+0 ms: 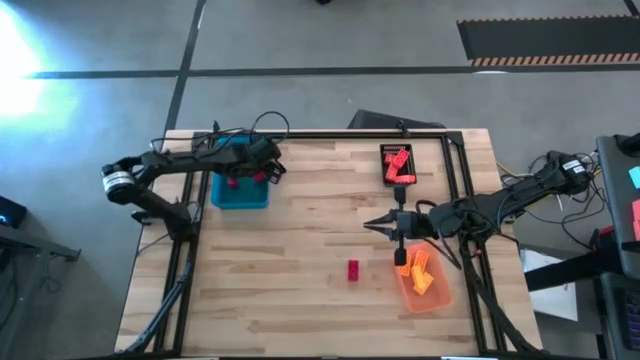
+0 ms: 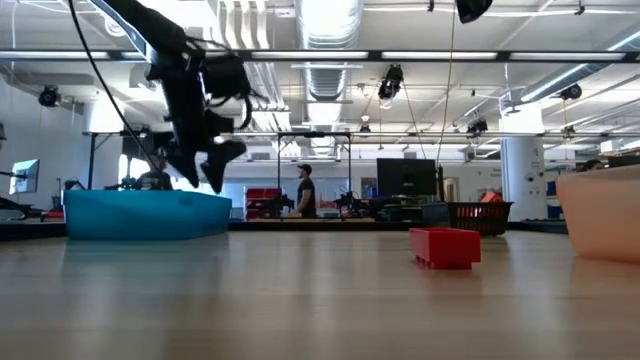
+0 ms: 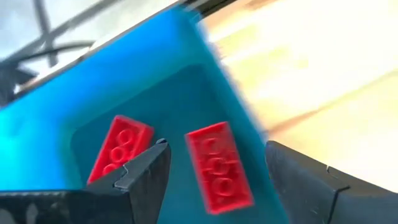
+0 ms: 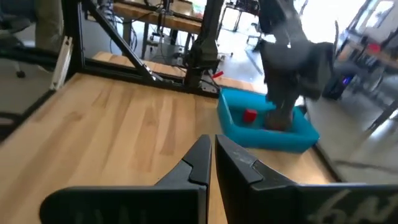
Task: Sort & place blocks by color
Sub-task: Put the red game piece into the blue bin
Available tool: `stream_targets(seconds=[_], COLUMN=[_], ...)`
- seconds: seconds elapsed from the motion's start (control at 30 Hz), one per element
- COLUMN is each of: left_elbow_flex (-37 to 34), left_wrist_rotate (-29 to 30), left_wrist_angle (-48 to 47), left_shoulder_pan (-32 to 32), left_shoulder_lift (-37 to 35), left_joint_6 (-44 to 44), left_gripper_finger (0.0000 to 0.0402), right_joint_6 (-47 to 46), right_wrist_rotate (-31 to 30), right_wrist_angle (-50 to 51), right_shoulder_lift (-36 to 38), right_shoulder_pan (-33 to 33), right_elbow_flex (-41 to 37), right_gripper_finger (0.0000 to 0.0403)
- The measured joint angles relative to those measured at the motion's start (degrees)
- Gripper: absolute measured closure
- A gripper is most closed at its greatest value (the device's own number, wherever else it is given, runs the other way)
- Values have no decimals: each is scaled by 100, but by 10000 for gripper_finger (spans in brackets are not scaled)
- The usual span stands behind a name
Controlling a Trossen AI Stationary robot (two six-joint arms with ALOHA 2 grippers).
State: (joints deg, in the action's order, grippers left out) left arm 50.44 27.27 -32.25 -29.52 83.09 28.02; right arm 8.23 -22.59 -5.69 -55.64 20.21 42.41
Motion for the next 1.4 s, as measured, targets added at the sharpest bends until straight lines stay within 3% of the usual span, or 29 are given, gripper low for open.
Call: stream_targets(seconds=[0.2, 0.5, 0.73, 0.97, 1.23, 1.4], left_elbow_flex=[85, -45, -47, -58, -60, -65], left_wrist_rotate=[-15, 2, 2, 1, 2, 2], left_wrist_angle=[215, 1724, 2662, 3069, 3070, 3052], left_shoulder_pan=[984, 2843, 4026, 4703, 5062, 5117], left_shoulder_lift=[-606, -1168, -1290, -1421, -1471, -1471], left_joint_6=[-153, -931, -1727, -1839, -1826, -1831], left_gripper_finger=[156, 156, 156, 156, 156, 155], right_joint_6=[-1414, -3082, -4430, -6223, -7966, -8712], right_wrist_rotate=[1, 7, 10, 84, 1506, 1702], right_wrist_angle=[169, -279, 49, 2654, 5438, 6334], right_shoulder_lift=[-230, -1368, -2190, -2996, -3815, -4165], right_shoulder_pan=[9, 199, 497, 682, 678, 679], right_elbow_flex=[-52, -35, 601, 2088, 3433, 3768], right_gripper_finger=[390, 390, 390, 390, 390, 390])
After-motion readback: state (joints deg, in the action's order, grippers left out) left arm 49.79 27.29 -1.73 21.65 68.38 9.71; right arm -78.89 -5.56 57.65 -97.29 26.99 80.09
